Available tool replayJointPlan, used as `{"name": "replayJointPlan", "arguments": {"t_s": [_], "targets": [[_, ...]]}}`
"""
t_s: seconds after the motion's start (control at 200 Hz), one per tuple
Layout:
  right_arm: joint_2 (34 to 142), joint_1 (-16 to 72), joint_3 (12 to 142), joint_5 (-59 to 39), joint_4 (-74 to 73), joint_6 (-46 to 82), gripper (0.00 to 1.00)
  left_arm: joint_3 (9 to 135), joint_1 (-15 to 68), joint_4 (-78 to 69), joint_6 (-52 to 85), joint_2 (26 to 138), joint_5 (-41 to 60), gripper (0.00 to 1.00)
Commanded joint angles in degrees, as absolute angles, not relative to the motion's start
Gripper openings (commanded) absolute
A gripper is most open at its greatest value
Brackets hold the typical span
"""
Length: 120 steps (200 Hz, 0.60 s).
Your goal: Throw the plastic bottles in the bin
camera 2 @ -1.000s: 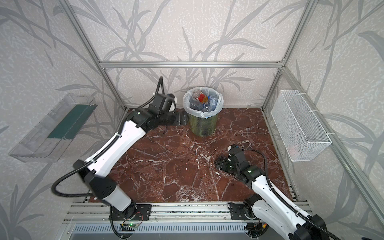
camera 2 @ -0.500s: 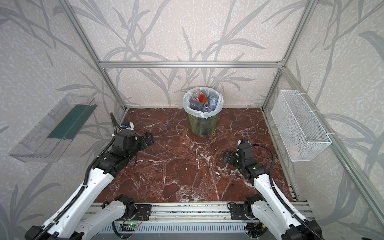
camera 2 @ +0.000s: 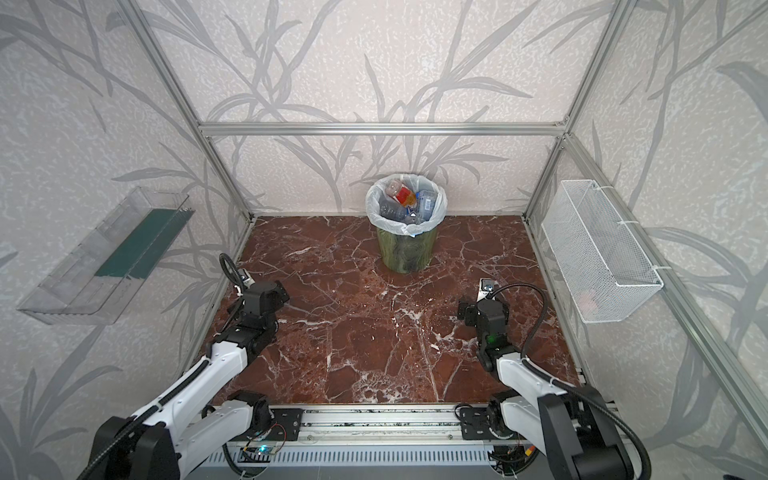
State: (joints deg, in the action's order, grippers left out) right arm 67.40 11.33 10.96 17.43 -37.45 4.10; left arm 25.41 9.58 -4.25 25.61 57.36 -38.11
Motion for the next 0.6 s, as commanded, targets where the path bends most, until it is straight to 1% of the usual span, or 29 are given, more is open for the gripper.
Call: {"name": "replayJointPlan", "arguments": {"t_s": [0.0,0.07,0.185,0.29,0.35,0.425,0.52,0.595], "targets": [[73.9,11.0,10.3,19.4,-59.3,-0.1,0.99,22.6,8.5,-14.9,21.6,57.5,-45.3,0.99],[77.4,10.9,10.4,17.9,-64.0,-3.0,0.99,21.1,7.5,-18.7,18.9,57.6,-44.5,0.99],[82.1,9.7,10.8,17.0,-67.8,-2.7,0.99,18.3,5.8,-25.9,16.1,59.7,-41.5,0.99],[90.9,9.3,9.4,15.3,-80.0,-3.4,0.99,16.6,5.0,-32.8,14.0,64.4,-38.2,0.99],[93.7,9.3,10.0,13.0,-80.6,-3.9,0.99,15.8,4.7,-37.1,11.9,67.4,-36.0,0.99],[93.3,9.3,12.1,11.8,-77.1,-4.7,0.99,15.5,4.2,-42.3,9.2,70.3,-32.9,0.99],[91.4,9.1,17.0,12.7,-65.4,-4.1,0.99,15.5,3.2,-48.3,7.8,74.1,-28.4,0.99],[90.8,9.1,21.0,14.3,-57.3,-3.3,0.99,15.8,2.4,-53.3,6.8,79.5,-25.8,0.99]]}}
